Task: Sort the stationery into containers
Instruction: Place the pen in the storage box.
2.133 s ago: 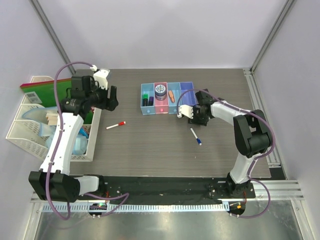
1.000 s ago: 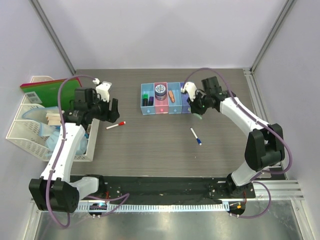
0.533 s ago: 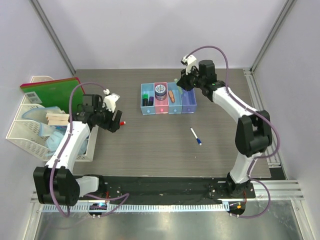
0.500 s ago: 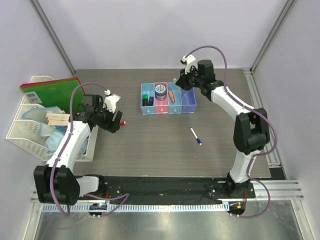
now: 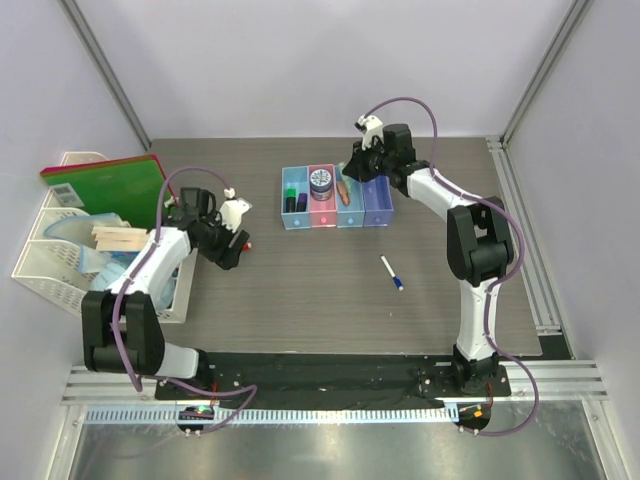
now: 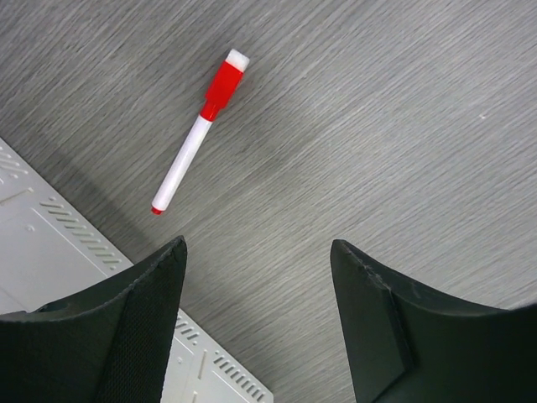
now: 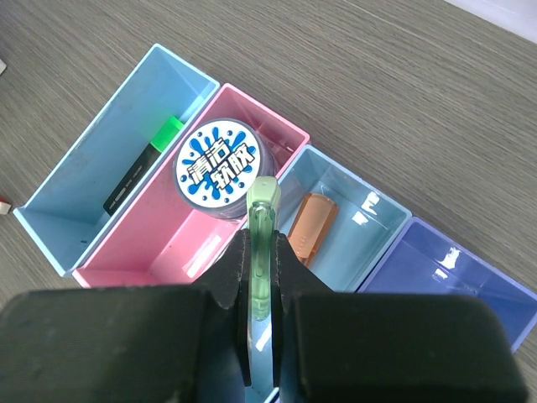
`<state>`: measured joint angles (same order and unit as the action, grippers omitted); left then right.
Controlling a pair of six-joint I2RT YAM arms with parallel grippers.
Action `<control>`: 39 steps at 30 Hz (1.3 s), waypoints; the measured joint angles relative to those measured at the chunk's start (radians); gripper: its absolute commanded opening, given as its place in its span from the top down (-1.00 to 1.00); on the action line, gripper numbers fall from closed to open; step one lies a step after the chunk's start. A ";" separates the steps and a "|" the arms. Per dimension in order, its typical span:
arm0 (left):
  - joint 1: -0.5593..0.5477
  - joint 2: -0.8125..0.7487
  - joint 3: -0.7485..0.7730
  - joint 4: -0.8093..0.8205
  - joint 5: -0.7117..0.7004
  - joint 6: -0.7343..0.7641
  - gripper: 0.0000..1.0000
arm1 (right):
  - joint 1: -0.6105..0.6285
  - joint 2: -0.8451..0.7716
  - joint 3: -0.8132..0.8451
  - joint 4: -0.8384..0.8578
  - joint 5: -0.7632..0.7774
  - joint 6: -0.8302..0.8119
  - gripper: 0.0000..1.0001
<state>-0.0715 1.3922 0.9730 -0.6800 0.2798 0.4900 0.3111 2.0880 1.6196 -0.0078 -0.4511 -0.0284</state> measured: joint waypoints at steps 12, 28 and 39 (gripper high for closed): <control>0.000 0.127 0.022 0.061 -0.026 0.045 -0.33 | -0.001 0.010 -0.017 0.000 0.011 -0.020 0.60; 0.000 0.375 0.117 0.168 -0.079 0.129 -0.27 | -0.001 -0.017 -0.032 -0.096 0.056 -0.069 0.03; 0.000 0.414 0.160 0.175 -0.051 0.203 0.05 | -0.001 -0.369 -0.083 -0.413 0.190 -0.296 -0.05</control>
<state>-0.0711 1.8057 1.1332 -0.5045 0.2283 0.6933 0.3103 1.7187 1.5368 -0.4210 -0.2607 -0.3248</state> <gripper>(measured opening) 0.529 0.516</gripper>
